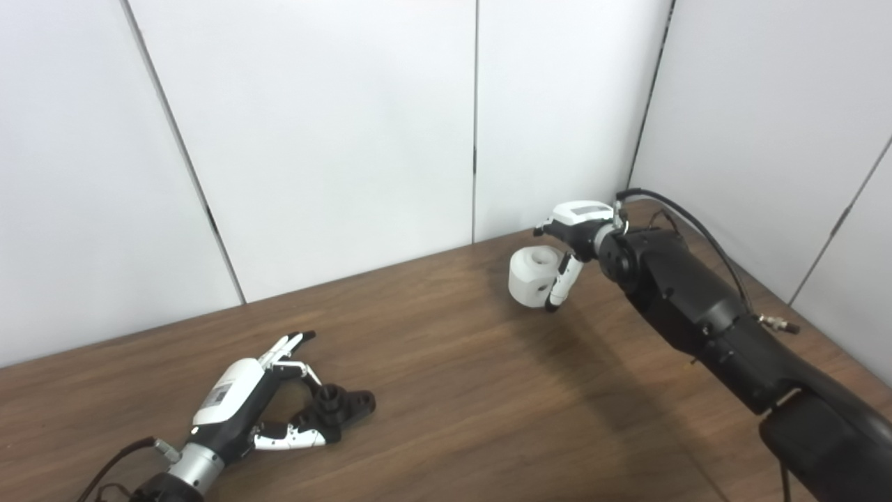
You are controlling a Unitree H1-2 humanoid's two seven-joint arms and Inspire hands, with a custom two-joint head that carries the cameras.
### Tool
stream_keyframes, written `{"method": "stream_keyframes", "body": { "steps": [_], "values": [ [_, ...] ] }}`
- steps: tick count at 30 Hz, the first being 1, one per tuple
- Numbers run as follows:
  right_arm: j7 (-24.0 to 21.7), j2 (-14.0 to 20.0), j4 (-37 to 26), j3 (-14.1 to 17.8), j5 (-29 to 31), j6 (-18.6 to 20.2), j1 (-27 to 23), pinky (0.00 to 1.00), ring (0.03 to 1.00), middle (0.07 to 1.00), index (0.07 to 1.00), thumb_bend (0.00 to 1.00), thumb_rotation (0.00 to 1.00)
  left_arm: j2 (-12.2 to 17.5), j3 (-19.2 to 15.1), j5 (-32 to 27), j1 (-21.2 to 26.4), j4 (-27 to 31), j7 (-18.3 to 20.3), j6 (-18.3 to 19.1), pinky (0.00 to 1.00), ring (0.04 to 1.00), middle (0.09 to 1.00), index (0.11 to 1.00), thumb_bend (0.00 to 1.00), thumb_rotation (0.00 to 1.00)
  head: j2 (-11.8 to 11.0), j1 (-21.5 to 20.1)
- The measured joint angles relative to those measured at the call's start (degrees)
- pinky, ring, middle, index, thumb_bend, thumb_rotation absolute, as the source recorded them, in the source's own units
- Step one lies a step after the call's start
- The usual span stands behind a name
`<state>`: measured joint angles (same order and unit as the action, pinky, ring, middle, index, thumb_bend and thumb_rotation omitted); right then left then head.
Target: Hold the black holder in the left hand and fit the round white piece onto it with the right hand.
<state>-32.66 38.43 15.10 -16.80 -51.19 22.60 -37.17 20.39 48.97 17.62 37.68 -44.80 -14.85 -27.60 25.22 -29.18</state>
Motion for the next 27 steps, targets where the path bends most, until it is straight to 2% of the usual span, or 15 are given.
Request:
{"method": "stream_keyframes", "body": {
  "steps": [8, 11, 14, 19, 21, 22, 23, 25, 27],
  "values": [
    [1.1, -1.5, 1.6, -1.7, 0.1, 0.0, 0.0, 0.8, 0.914, 0.958, 0.861, 0.99, 0.31, 0.0, 0.1, 0.0, 0.0, 0.0, -0.1, 0.0, 0.95, 1.0, 0.971, 0.488, 0.52, 0.08, 0.4, 0.2],
    [2.2, -1.6, 1.7, -2.1, 0.1, -0.4, 0.0, 0.79, 0.898, 0.943, 0.829, 0.96, 0.29, 0.0, 0.2, 0.0, 0.1, 0.0, -0.1, 0.0, 0.95, 1.0, 0.972, 0.488, 0.52, 0.08, 0.4, 0.1],
    [4.0, -1.6, 2.5, -2.0, 0.6, -1.1, 0.0, 0.78, 0.901, 0.919, 0.751, 0.93, 0.25, 0.1, 0.3, 0.0, 0.1, 0.0, -0.1, 0.0, 0.95, 1.0, 0.971, 0.488, 0.52, 0.08, 0.4, 0.1],
    [5.7, -1.6, 2.9, -1.9, 2.0, -2.6, 0.1, 0.87, 0.912, 0.88, 0.64, 0.89, 0.21, 0.1, 0.3, 0.0, 0.1, 0.0, -0.2, 0.0, 0.96, 1.0, 0.974, 0.488, 0.52, 0.08, 0.9, 0.2],
    [6.5, -1.7, 2.9, -1.6, 2.5, -2.9, 0.2, 0.86, 0.903, 0.864, 0.596, 0.87, 0.18, 0.1, 0.3, 0.0, 0.1, 0.0, -0.2, 0.0, 0.96, 1.0, 0.975, 0.488, 0.52, 0.08, 1.0, 0.3],
    [7.1, -1.7, 2.8, -1.4, 2.6, -2.9, 0.3, 0.87, 0.898, 0.854, 0.533, 0.67, 0.16, 0.1, 0.3, 0.0, 0.1, 0.0, -0.2, 0.0, 0.96, 1.0, 0.975, 0.488, 0.52, 0.08, 1.0, 0.3],
    [7.8, -1.7, 2.8, -1.4, 2.6, -2.9, 0.5, 0.87, 0.888, 0.845, 0.51, 0.6, 0.15, 0.1, 0.2, 0.0, 0.0, 0.0, -0.2, 0.0, 0.97, 1.0, 0.976, 0.488, 0.52, 0.08, 1.0, 0.3],
    [9.0, -1.6, 2.6, -1.3, 2.7, -3.0, 0.7, 0.86, 0.865, 0.82, 0.489, 0.54, 0.14, 0.1, 0.2, 0.0, 0.0, 0.0, -0.2, 0.0, 0.97, 1.0, 0.974, 0.488, 0.52, 0.08, 1.1, 0.4],
    [10.0, -1.6, 2.3, -1.2, 2.7, -3.3, 1.0, 0.89, 0.88, 0.811, 0.484, 0.53, 0.14, 0.1, 0.1, 0.0, 0.0, 0.1, -0.1, 0.0, 0.97, 1.0, 0.974, 0.488, 0.52, 0.08, 1.4, 0.4]
  ]
}}
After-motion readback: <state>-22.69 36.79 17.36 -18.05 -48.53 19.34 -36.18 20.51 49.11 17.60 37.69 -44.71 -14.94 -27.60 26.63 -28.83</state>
